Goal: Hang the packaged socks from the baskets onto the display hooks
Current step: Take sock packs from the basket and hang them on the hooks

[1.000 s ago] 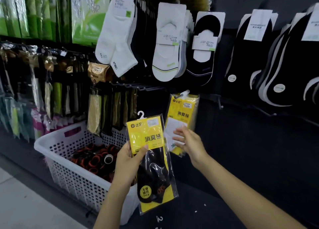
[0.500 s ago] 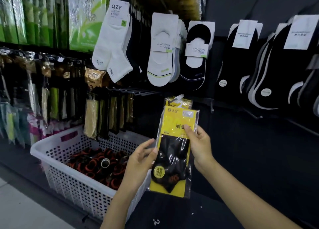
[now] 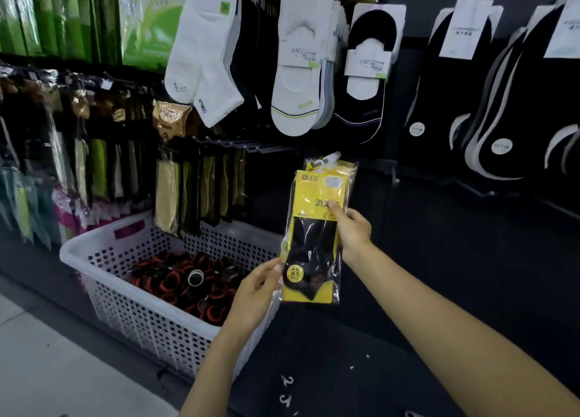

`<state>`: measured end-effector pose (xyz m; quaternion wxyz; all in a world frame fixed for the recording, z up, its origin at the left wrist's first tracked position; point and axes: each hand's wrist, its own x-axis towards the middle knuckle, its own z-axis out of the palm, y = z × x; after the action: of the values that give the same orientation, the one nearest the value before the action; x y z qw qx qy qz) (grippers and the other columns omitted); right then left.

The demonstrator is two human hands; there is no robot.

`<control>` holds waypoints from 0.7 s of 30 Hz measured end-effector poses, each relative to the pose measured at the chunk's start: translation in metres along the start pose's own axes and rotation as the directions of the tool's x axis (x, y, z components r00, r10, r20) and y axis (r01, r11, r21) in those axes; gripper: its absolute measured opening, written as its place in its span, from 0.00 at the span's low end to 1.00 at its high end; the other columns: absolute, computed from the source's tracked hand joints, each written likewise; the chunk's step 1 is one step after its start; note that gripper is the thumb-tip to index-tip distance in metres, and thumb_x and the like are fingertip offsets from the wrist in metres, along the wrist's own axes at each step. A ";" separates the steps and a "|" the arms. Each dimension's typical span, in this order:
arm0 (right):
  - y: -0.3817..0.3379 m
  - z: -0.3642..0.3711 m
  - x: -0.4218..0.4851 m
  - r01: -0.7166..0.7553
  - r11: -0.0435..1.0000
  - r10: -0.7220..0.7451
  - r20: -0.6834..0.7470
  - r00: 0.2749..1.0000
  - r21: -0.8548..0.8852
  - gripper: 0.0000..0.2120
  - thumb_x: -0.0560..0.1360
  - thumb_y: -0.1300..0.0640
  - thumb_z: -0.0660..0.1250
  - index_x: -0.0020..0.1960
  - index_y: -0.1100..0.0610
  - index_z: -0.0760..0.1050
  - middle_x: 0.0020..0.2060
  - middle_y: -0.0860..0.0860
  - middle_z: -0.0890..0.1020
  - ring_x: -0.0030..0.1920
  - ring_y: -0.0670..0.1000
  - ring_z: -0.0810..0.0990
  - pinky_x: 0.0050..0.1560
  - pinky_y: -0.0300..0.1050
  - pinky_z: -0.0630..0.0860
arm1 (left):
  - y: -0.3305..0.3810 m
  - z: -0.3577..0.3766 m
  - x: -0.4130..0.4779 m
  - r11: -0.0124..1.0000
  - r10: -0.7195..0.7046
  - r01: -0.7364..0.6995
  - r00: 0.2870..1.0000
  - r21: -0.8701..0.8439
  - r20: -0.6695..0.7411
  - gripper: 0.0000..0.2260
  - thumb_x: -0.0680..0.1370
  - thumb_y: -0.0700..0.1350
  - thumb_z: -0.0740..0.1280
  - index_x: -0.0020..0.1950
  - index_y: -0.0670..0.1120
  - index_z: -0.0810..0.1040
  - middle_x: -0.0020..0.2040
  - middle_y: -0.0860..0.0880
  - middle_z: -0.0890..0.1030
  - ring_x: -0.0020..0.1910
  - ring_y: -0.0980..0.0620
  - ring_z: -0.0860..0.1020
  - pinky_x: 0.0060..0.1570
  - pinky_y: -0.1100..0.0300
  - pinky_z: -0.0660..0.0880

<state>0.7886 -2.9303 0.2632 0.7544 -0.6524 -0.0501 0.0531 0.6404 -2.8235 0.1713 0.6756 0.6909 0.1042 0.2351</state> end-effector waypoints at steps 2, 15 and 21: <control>0.010 -0.010 -0.001 -0.038 0.999 0.038 -0.030 0.999 0.003 0.16 0.74 0.53 0.71 0.58 0.60 0.77 0.58 0.56 0.81 0.60 0.56 0.79 0.64 0.52 0.74 | -0.005 -0.001 -0.001 0.999 -0.033 0.033 0.999 0.037 -0.002 0.11 0.80 0.52 0.60 0.62 0.56 0.74 0.60 0.55 0.78 0.59 0.56 0.76 0.52 0.66 0.73; 0.103 -0.167 -0.098 -0.216 0.940 0.246 0.086 0.965 -0.264 0.10 0.78 0.55 0.66 0.59 0.54 0.75 0.54 0.51 0.80 0.54 0.51 0.81 0.55 0.45 0.77 | -0.025 0.031 -0.056 0.934 -0.103 0.065 0.991 0.352 0.089 0.17 0.80 0.50 0.63 0.67 0.47 0.72 0.56 0.52 0.76 0.54 0.56 0.74 0.53 0.65 0.69; 0.179 -0.241 -0.165 -0.348 0.813 0.455 0.137 0.880 -0.467 0.08 0.76 0.56 0.69 0.55 0.56 0.77 0.46 0.50 0.81 0.46 0.49 0.81 0.45 0.39 0.76 | -0.075 0.079 -0.105 0.894 -0.279 0.151 0.924 0.422 0.262 0.17 0.79 0.48 0.65 0.65 0.43 0.72 0.51 0.49 0.79 0.52 0.53 0.77 0.49 0.69 0.72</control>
<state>0.6582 -3.1647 0.0506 0.5515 -0.7859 -0.0122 0.2792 0.5995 -2.9372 0.0806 0.5528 0.8249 0.1165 0.0184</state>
